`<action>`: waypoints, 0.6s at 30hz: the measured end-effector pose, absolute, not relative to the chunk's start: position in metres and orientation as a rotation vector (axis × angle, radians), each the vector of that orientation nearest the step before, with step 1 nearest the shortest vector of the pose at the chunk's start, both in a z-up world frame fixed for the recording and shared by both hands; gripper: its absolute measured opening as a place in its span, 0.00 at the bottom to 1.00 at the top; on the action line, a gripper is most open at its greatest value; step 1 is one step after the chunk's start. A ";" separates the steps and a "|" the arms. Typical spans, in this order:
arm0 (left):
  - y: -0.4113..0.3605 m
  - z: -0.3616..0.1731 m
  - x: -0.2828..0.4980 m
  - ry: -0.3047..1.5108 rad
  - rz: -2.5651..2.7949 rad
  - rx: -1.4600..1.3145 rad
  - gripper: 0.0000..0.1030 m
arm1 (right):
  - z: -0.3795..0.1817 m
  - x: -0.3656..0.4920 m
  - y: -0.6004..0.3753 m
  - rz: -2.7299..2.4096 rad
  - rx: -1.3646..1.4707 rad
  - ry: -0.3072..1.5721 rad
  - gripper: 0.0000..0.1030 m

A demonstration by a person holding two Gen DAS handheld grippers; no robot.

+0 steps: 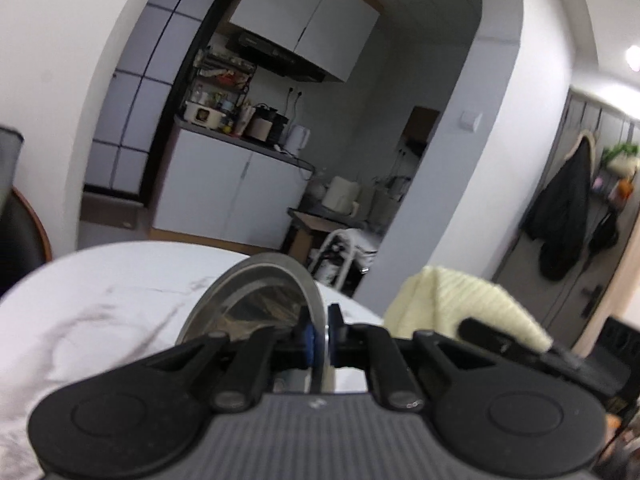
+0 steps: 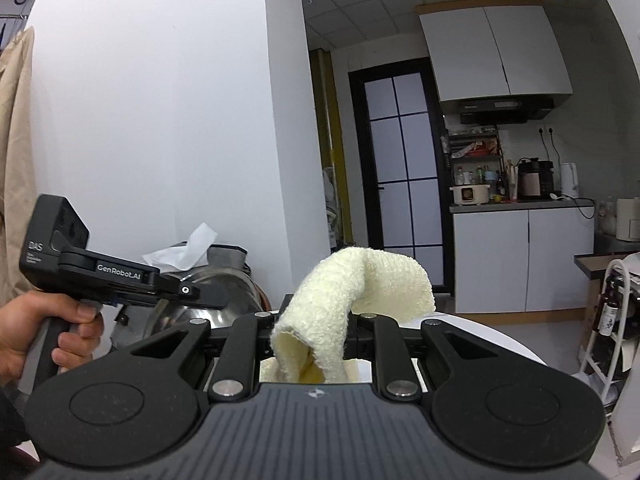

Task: Clean bowl
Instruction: 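Turn the bowl upright and lower it toward the table with the left tool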

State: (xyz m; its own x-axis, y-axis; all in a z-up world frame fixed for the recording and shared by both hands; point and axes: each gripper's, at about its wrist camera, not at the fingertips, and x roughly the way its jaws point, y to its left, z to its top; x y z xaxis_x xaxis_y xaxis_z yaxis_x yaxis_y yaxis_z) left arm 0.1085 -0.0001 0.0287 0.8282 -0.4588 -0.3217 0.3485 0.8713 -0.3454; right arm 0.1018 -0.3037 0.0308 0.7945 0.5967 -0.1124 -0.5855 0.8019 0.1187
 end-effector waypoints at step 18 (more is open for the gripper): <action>-0.026 0.026 0.120 0.472 -0.401 -0.137 0.08 | 0.018 0.117 -0.308 0.469 0.044 0.205 0.20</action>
